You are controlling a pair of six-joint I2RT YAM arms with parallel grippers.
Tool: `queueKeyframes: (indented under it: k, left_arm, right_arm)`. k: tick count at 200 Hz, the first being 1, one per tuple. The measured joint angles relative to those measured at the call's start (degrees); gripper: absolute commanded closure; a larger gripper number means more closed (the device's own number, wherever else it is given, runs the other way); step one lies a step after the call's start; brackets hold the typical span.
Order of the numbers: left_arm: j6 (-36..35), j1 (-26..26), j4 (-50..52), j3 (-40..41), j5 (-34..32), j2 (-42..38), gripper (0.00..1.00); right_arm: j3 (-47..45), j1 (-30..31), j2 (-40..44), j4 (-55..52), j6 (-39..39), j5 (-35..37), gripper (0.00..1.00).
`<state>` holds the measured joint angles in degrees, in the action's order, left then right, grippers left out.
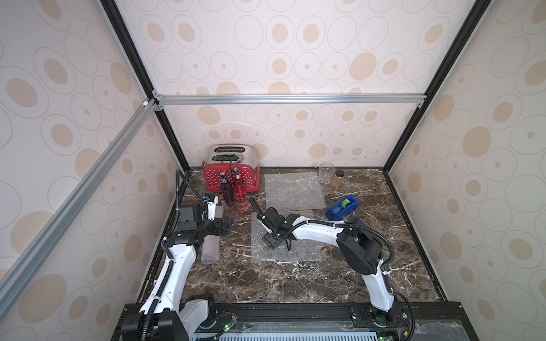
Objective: Wrap wine bottles in bubble wrap
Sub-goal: Move the bubble wrap to the center of the board.
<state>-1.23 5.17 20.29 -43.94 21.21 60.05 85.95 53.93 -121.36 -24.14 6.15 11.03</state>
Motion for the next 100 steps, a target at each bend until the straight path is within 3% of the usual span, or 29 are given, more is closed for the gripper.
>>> queueKeyframes:
  k: [37, 100]
  left_arm:
    - [2.45, 0.0, -0.7, -5.2, -0.79, 3.54, 0.01]
    - [4.79, 0.22, -11.47, -7.1, -1.22, 12.55, 0.08]
  right_arm:
    - [-2.16, 0.0, 1.18, 1.46, 3.67, -0.39, 0.23]
    - [-5.92, 0.55, 3.96, 0.94, 9.7, -1.03, 0.23]
